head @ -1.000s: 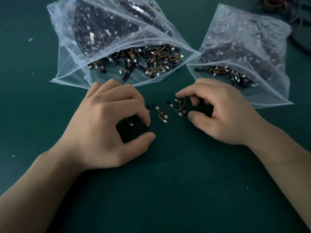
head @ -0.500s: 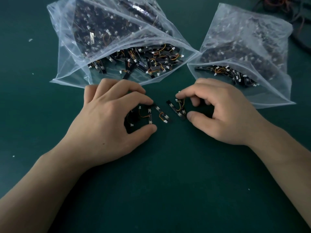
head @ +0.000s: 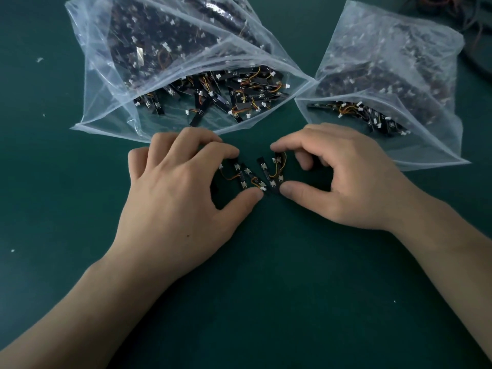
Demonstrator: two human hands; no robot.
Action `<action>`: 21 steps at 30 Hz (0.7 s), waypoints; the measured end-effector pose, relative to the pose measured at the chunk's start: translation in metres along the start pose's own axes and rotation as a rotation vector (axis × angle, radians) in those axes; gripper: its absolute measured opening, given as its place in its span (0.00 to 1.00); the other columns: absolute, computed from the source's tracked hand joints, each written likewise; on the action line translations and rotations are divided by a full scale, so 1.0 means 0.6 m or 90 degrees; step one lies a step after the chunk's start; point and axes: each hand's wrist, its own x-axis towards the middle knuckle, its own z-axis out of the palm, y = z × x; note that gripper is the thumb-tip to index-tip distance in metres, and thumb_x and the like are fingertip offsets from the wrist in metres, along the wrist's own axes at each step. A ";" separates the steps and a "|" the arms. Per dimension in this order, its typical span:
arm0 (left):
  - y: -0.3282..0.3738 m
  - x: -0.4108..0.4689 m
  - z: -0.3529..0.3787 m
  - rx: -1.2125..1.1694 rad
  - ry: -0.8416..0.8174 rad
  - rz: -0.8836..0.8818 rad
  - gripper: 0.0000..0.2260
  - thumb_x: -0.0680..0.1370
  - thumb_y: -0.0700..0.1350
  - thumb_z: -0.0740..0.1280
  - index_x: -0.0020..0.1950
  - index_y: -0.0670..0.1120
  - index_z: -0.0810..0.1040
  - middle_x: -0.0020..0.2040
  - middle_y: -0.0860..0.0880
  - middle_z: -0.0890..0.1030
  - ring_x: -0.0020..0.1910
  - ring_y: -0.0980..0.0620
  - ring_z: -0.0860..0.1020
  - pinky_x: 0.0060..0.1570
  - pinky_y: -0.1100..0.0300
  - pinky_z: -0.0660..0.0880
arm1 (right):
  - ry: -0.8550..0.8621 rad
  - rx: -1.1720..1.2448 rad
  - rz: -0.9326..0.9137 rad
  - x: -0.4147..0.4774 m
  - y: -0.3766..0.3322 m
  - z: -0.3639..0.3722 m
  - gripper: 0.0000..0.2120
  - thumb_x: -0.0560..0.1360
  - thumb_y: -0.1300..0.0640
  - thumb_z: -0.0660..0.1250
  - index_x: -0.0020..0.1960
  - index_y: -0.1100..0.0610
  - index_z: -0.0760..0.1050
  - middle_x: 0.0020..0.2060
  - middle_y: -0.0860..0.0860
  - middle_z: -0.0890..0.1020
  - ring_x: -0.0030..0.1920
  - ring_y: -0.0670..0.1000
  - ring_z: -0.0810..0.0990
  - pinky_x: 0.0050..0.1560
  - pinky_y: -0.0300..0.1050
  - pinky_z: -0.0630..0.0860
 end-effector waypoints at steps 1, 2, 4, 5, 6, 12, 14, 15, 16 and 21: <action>0.002 0.000 0.001 0.008 -0.001 -0.004 0.29 0.74 0.73 0.65 0.67 0.57 0.79 0.65 0.60 0.75 0.67 0.49 0.69 0.63 0.56 0.56 | 0.000 -0.001 -0.001 0.000 0.000 0.000 0.22 0.75 0.40 0.70 0.66 0.48 0.79 0.42 0.42 0.75 0.43 0.46 0.74 0.47 0.45 0.69; 0.004 -0.001 0.001 0.015 -0.002 -0.008 0.30 0.73 0.74 0.64 0.68 0.57 0.78 0.65 0.60 0.75 0.67 0.49 0.69 0.63 0.55 0.57 | 0.001 -0.002 -0.003 0.000 -0.001 0.000 0.23 0.75 0.39 0.69 0.66 0.48 0.79 0.42 0.43 0.75 0.44 0.47 0.74 0.47 0.46 0.70; 0.005 0.000 0.001 0.015 -0.002 -0.015 0.31 0.72 0.75 0.65 0.67 0.56 0.77 0.65 0.59 0.75 0.67 0.49 0.69 0.63 0.55 0.57 | -0.001 -0.004 -0.007 0.000 -0.001 0.000 0.24 0.75 0.38 0.68 0.66 0.49 0.80 0.42 0.43 0.75 0.44 0.48 0.76 0.48 0.50 0.73; 0.004 0.000 0.002 0.011 -0.003 -0.015 0.31 0.72 0.75 0.65 0.66 0.57 0.77 0.65 0.59 0.75 0.67 0.49 0.69 0.62 0.56 0.57 | -0.001 -0.004 -0.007 0.000 -0.001 0.000 0.24 0.75 0.37 0.68 0.66 0.49 0.80 0.42 0.44 0.75 0.45 0.49 0.76 0.49 0.52 0.74; 0.003 0.001 0.002 0.009 -0.005 -0.012 0.30 0.72 0.75 0.65 0.65 0.57 0.78 0.65 0.59 0.75 0.66 0.49 0.69 0.62 0.57 0.56 | 0.000 -0.004 -0.007 0.000 -0.001 0.001 0.24 0.75 0.37 0.68 0.66 0.49 0.80 0.42 0.44 0.75 0.45 0.49 0.76 0.49 0.53 0.75; 0.000 0.001 0.004 -0.013 -0.013 0.000 0.22 0.75 0.70 0.66 0.64 0.61 0.81 0.64 0.60 0.75 0.66 0.49 0.68 0.62 0.56 0.56 | 0.011 -0.020 -0.006 0.001 -0.004 0.004 0.24 0.75 0.35 0.68 0.65 0.47 0.80 0.42 0.43 0.75 0.44 0.49 0.76 0.49 0.53 0.75; 0.000 0.002 0.003 -0.020 -0.013 -0.003 0.20 0.77 0.68 0.66 0.65 0.62 0.81 0.64 0.60 0.75 0.66 0.49 0.69 0.62 0.55 0.57 | 0.013 -0.023 -0.005 0.002 -0.005 0.003 0.24 0.75 0.35 0.68 0.64 0.47 0.80 0.42 0.42 0.75 0.44 0.48 0.76 0.48 0.53 0.75; 0.000 0.002 0.003 -0.022 -0.010 -0.006 0.19 0.77 0.67 0.66 0.65 0.62 0.81 0.64 0.60 0.75 0.66 0.49 0.69 0.63 0.55 0.57 | 0.013 -0.025 -0.005 0.002 -0.005 0.003 0.24 0.75 0.35 0.68 0.64 0.47 0.80 0.42 0.42 0.75 0.44 0.48 0.76 0.48 0.52 0.75; 0.001 0.002 0.002 -0.020 -0.006 -0.011 0.19 0.77 0.66 0.66 0.64 0.61 0.81 0.64 0.60 0.75 0.66 0.49 0.69 0.63 0.55 0.56 | 0.014 -0.026 -0.006 0.002 -0.005 0.003 0.24 0.75 0.35 0.68 0.64 0.47 0.80 0.42 0.42 0.75 0.44 0.48 0.76 0.48 0.52 0.75; 0.008 -0.001 -0.003 0.022 0.004 -0.032 0.21 0.75 0.66 0.65 0.62 0.56 0.77 0.62 0.58 0.75 0.64 0.48 0.69 0.61 0.56 0.56 | 0.014 -0.023 -0.007 0.002 -0.005 0.002 0.23 0.75 0.34 0.68 0.63 0.47 0.80 0.41 0.42 0.74 0.44 0.48 0.75 0.48 0.53 0.75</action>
